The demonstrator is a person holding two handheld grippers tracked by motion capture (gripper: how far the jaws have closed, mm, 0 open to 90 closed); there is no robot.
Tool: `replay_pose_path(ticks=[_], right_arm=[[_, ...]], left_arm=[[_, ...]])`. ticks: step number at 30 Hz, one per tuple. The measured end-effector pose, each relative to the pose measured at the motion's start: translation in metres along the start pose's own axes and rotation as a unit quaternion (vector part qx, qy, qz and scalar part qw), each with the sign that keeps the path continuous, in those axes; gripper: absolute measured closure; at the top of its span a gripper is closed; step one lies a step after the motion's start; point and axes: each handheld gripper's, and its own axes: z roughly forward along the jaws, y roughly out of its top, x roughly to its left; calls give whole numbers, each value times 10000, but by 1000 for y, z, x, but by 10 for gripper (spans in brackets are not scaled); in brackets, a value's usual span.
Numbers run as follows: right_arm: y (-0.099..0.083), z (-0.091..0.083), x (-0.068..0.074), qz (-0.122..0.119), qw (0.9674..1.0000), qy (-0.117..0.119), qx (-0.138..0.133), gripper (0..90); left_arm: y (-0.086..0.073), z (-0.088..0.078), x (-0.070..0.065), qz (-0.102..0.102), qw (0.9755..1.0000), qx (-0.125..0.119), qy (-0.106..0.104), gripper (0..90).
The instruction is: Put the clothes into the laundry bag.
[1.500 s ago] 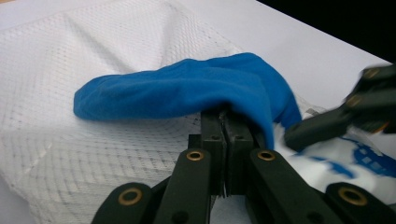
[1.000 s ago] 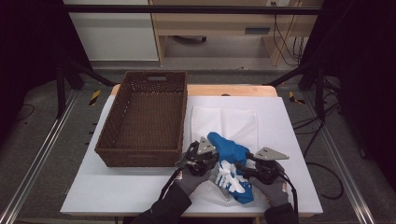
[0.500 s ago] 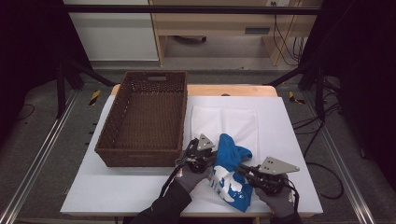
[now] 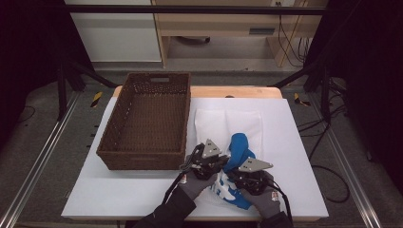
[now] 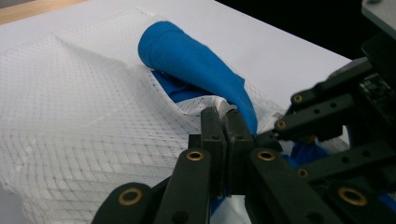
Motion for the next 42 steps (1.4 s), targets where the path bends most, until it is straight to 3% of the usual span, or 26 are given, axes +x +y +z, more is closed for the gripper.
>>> replay_pose_path(ticks=[4, 8, 12, 15, 16, 18, 20, 23, 26, 29, 31, 33, 35, 39, 40, 42], right_arm=[[-2, 4, 1, -43, 9998, -163, -64, 695], [-3, -5, -4, 38, 9996, 61, -280, 605], [-4, -33, -13, 234, 9962, 258, -794, 554], [-4, -50, -25, 354, 9942, -80, -1017, 534], [-4, -52, -30, 418, 9937, -349, -981, 513], [-6, -46, -40, 531, 9921, -790, -815, 462], [-8, -32, -50, 708, 9910, -950, -628, 406], [-8, -12, -58, 831, 9907, -966, -481, 389], [-8, 3, -62, 916, 9921, -766, -380, 393], [-13, 14, -65, 870, 9940, -664, -42, 460], [-12, 16, -64, 811, 9947, -634, 51, 574], [-12, 15, -64, 686, 9943, -809, 94, 732], [-13, 10, -66, 839, 9937, -733, 66, 854], [-8, -14, -62, 755, 9938, -699, -431, 880], [-7, -23, -60, 736, 9934, -603, -638, 881], [-4, -42, -52, 605, 9924, -183, -1057, 880]], left_arm=[[-6, 0, 4, -44, 10000, 34, 20, 888], [-8, -3, 8, -98, 9999, 12, 34, 888], [-9, -3, 10, -134, 9999, 22, 56, 887], [-10, -3, 9, -101, 9999, 28, 60, 887], [-10, -3, 9, -89, 9999, 28, 70, 887], [-10, -3, 9, -74, 9999, 26, 67, 887], [-10, -4, 8, -69, 10000, 26, 64, 887], [-12, -3, 8, -64, 10000, 43, 55, 888], [-13, -2, 8, -73, 9999, 73, 58, 888], [-15, 1, 9, -85, 9999, 104, 56, 887], [-15, 1, 9, -91, 9999, 112, 48, 888], [-15, 1, 10, -90, 9999, 114, 51, 887], [-15, 1, 10, -101, 9999, 116, 54, 887], [-14, 0, 12, -121, 9998, 114, 83, 888], [-14, 0, 12, -145, 9998, 117, 101, 887], [-13, 0, 13, -164, 9998, 109, 105, 887]])
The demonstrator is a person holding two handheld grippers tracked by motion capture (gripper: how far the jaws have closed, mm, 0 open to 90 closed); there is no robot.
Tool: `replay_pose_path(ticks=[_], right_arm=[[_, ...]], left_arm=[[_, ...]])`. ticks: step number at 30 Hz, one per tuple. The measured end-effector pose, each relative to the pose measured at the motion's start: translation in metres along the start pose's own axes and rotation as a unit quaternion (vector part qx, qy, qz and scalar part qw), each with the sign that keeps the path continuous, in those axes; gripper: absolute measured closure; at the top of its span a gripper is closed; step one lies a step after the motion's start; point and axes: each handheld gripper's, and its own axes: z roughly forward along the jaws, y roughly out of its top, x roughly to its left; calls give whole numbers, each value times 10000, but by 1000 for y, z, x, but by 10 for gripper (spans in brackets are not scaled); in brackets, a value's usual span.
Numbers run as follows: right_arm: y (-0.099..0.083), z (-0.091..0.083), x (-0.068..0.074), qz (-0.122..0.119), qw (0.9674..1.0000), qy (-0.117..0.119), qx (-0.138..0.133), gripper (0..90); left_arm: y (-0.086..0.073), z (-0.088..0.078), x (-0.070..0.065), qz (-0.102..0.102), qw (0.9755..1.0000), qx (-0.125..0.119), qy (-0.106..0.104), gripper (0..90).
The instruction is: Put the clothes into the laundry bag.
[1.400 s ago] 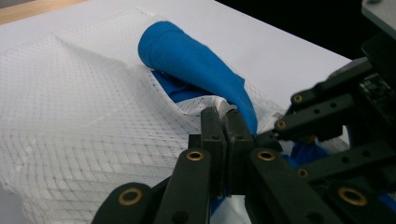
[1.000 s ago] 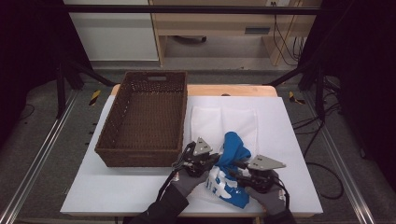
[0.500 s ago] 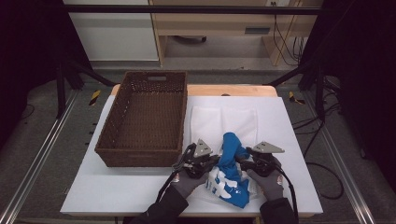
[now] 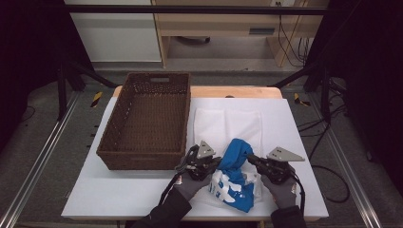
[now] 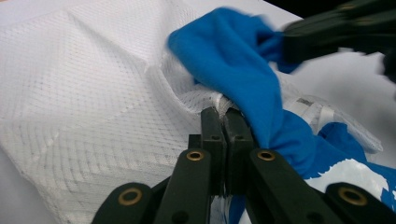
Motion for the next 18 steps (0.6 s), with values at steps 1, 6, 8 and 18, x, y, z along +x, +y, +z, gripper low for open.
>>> replay_pose_path(ticks=[1, 6, 8, 18], right_arm=[[1, -5, 5, -52, 9999, 154, -24, 880], [-3, -6, 37, -446, 9936, 1024, 153, 876], [-8, 4, 46, -479, 9920, 1104, 393, 874], [-8, 45, 63, -748, 9931, 15, 901, 849]], left_arm=[[1, 0, 0, -2, 10000, -3, 10, 887], [6, -1, -2, 15, 10000, -38, 23, 887], [8, -2, -3, 35, 10000, -57, 21, 887], [5, -12, -6, 76, 9998, -181, 8, 887]])
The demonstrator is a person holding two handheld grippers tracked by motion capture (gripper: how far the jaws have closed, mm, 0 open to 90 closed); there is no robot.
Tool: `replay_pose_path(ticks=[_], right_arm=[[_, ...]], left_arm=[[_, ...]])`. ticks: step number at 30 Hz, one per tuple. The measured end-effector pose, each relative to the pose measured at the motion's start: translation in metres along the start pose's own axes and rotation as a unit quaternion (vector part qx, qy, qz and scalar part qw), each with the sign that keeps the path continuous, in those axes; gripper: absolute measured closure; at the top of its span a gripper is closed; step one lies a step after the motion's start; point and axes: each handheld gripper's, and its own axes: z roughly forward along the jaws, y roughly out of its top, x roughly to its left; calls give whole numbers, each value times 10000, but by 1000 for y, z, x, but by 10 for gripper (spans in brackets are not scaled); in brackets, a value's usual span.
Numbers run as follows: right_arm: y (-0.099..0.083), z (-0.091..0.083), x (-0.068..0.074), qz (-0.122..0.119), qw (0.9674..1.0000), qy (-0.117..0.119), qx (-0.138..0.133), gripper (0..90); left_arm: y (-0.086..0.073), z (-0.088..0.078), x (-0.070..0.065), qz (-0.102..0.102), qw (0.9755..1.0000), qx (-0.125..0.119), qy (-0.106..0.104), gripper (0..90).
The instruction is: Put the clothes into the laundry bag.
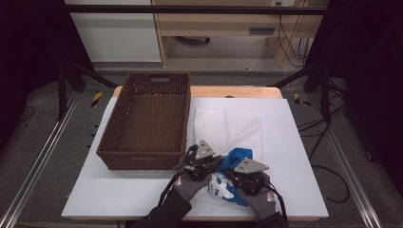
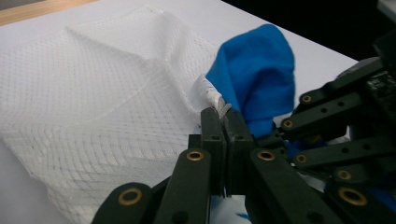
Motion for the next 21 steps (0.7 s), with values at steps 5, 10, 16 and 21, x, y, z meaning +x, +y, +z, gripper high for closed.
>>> replay_pose_path(ticks=[5, 10, 16, 21], right_arm=[[0, -3, 1, -3, 9993, 349, -140, 687], [-6, -38, -7, 212, 9970, 347, -651, 621], [2, -61, -30, 498, 9923, -198, -1115, 463], [17, -39, -58, 901, 9883, -458, -1146, 340]], left_arm=[[-6, 2, 4, -47, 10000, 48, -1, 887], [-9, 2, 4, -91, 9999, 65, -1, 887], [-9, 2, 4, -47, 10000, 81, 6, 887], [-9, 1, 3, -16, 10000, 55, 8, 887]])
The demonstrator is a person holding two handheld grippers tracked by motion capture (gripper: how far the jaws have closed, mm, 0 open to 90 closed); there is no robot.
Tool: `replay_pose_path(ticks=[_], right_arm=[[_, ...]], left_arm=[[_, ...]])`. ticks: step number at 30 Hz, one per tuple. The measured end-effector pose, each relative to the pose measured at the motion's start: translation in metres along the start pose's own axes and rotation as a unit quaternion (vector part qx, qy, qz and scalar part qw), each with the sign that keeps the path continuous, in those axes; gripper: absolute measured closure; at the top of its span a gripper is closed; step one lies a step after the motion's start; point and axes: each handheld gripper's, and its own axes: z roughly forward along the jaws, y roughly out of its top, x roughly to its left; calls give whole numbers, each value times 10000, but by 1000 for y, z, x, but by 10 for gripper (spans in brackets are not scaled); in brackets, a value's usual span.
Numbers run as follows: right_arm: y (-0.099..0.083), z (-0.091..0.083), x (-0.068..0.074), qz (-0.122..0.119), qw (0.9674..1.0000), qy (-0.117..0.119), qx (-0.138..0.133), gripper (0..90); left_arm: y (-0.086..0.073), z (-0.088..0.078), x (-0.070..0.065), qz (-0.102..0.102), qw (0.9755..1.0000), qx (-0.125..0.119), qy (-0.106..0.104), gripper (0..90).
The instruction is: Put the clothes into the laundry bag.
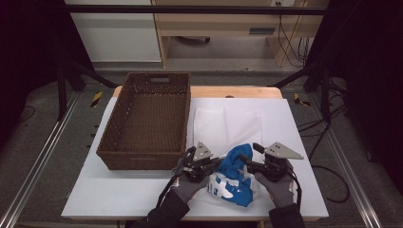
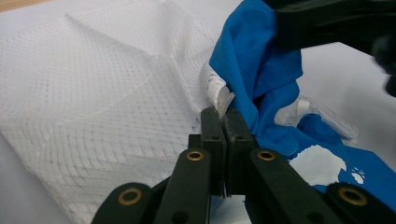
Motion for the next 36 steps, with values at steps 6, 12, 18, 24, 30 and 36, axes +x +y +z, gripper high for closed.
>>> replay_pose_path(ticks=[6, 12, 18, 24, 30, 36], right_arm=[[-8, 27, -4, 165, 9964, 520, 652, 597], [-4, -2, 13, -245, 9934, 1008, 484, 827], [-18, -3, 45, -633, 9823, 1578, 785, 825], [-19, 27, 51, -687, 9886, 880, 1011, 772], [-17, 41, 45, -582, 9929, 236, 1006, 665], [-15, 11, 41, -576, 9918, 787, 824, 472]], left_arm=[[0, 2, 0, 3, 10000, 21, 7, 887], [2, 1, 2, -34, 10000, -1, 51, 887], [11, -1, 0, -80, 9999, -124, 9, 887], [15, -13, -12, 95, 9994, -314, -88, 887], [5, -10, -11, 110, 9997, -195, -53, 887], [0, -4, -5, 17, 10000, -89, -22, 887]])
